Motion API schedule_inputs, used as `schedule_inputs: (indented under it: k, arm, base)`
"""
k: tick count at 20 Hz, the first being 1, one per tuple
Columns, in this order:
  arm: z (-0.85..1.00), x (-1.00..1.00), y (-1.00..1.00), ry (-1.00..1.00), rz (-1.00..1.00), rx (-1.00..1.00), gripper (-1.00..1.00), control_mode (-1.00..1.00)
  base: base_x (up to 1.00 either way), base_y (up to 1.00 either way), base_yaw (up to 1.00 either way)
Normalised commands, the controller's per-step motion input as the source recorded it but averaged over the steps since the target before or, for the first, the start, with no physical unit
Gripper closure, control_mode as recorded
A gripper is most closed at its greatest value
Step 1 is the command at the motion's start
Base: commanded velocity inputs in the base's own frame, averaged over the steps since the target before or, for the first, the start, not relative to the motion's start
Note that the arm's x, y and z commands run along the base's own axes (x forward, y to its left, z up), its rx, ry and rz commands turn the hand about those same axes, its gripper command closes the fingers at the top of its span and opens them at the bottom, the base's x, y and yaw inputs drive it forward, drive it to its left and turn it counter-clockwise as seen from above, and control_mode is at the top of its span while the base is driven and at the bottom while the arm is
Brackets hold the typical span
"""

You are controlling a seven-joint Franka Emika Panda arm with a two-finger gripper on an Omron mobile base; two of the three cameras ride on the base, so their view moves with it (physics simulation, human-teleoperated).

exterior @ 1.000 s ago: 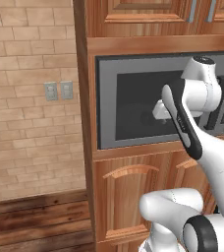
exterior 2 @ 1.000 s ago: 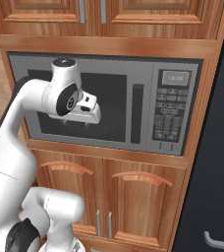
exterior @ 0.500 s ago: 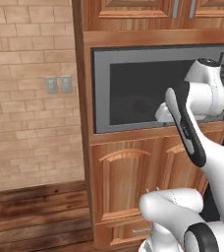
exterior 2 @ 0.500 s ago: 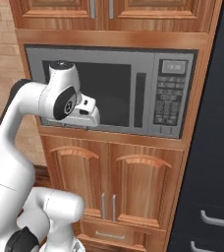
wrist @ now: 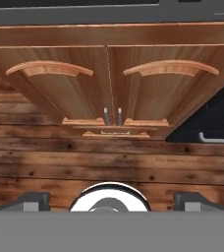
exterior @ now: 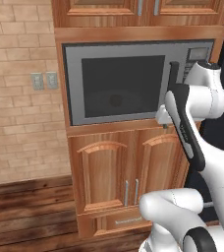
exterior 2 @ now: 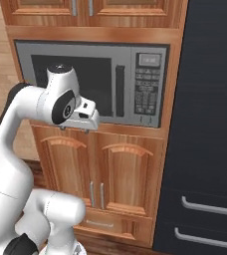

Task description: Open the microwave door.

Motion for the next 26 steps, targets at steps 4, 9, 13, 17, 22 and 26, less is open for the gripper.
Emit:
schedule_inputs:
  k: [4, 9, 13, 17, 22, 26]
  arm:
    - [0.0, 0.0, 0.0, 0.0, 0.0, 0.0, -1.0, 1.0]
    - [0.0, 0.0, 0.0, 0.0, 0.0, 0.0, -1.0, 1.0]
    - [0.0, -0.43, -0.16, -0.12, 0.0, 0.0, -1.0, -1.0]
    - [0.09, -0.33, -0.14, -0.18, 0.0, 0.0, -1.0, -1.0]
    - [0.24, 0.13, -0.36, -0.34, 0.0, 0.0, -1.0, -1.0]
    - [0.23, 0.76, -0.15, -0.29, -0.02, 0.0, -1.0, -1.0]
  base:
    - [-0.16, -0.54, 0.0]
    - [-0.22, -0.03, 0.0]
    - [0.0, 0.0, 0.0]
    - [0.0, 0.0, 0.0]
    - [0.0, 0.0, 0.0]
    - [0.0, 0.0, 0.0]
